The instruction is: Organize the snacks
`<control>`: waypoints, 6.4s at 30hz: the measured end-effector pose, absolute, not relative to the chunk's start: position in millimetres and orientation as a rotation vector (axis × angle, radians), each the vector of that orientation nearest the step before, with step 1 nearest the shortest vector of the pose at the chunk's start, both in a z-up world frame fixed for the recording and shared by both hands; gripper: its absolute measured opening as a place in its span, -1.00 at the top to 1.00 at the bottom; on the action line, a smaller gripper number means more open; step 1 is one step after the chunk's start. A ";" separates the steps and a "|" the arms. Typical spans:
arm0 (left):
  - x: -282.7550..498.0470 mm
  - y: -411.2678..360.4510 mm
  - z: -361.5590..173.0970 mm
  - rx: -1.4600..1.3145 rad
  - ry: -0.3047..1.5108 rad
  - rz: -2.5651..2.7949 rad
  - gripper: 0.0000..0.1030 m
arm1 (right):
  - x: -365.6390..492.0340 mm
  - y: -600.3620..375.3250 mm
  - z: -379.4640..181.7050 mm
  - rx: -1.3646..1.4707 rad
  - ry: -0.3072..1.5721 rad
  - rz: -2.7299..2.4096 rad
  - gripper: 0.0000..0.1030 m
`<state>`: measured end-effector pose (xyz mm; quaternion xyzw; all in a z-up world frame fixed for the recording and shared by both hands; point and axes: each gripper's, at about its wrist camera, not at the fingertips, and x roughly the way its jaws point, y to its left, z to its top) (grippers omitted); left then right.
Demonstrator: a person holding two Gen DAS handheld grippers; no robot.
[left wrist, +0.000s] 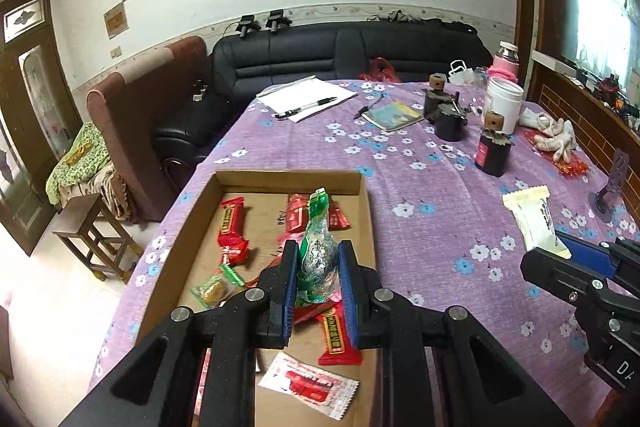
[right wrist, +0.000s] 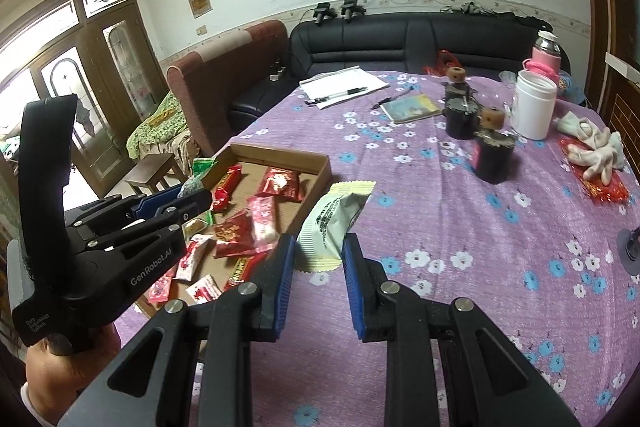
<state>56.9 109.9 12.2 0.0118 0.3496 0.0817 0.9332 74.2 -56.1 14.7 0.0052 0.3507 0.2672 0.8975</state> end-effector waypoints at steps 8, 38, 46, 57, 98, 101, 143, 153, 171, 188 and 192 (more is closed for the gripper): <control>53.2 141.2 5.5 -0.004 0.731 0.216 0.61 | 85.4 -16.7 18.7 -0.020 0.728 0.614 0.54; 100.6 244.4 -36.5 -0.079 0.845 0.308 0.61 | 181.7 134.7 -41.5 -0.096 0.877 0.784 0.54; 108.8 248.7 -43.2 -0.073 0.868 0.307 0.61 | 194.2 149.5 -51.2 -0.110 0.904 0.789 0.54; 116.3 253.6 -54.0 -0.075 0.904 0.305 0.61 | 203.1 158.5 -58.3 -0.131 0.928 0.778 0.54; 135.5 251.4 -69.5 -0.085 1.032 0.264 0.59 | 215.3 164.4 -68.4 -0.167 0.971 0.763 0.53; 137.4 250.5 -71.8 -0.083 1.046 0.260 0.59 | 216.2 164.3 -69.7 -0.168 0.975 0.762 0.53; 113.2 230.5 -47.5 -0.052 0.978 0.286 -0.76 | 187.1 110.9 -23.5 -0.114 0.902 0.732 0.31; 88.1 214.9 -32.7 -0.062 0.932 0.290 -0.78 | 150.7 68.5 7.2 -0.061 0.828 0.720 0.09; 27.9 173.7 -9.0 -0.048 0.829 0.367 -0.90 | 84.0 -0.3 6.6 -0.016 0.751 0.709 -0.56; 3.9 144.1 -3.8 -0.030 0.783 0.376 -0.98 | 55.9 -42.9 -14.6 0.020 0.761 0.697 -0.56; -0.8 142.4 -0.5 -0.036 0.754 0.371 -0.98 | 55.9 -43.5 -15.5 0.020 0.764 0.699 -0.56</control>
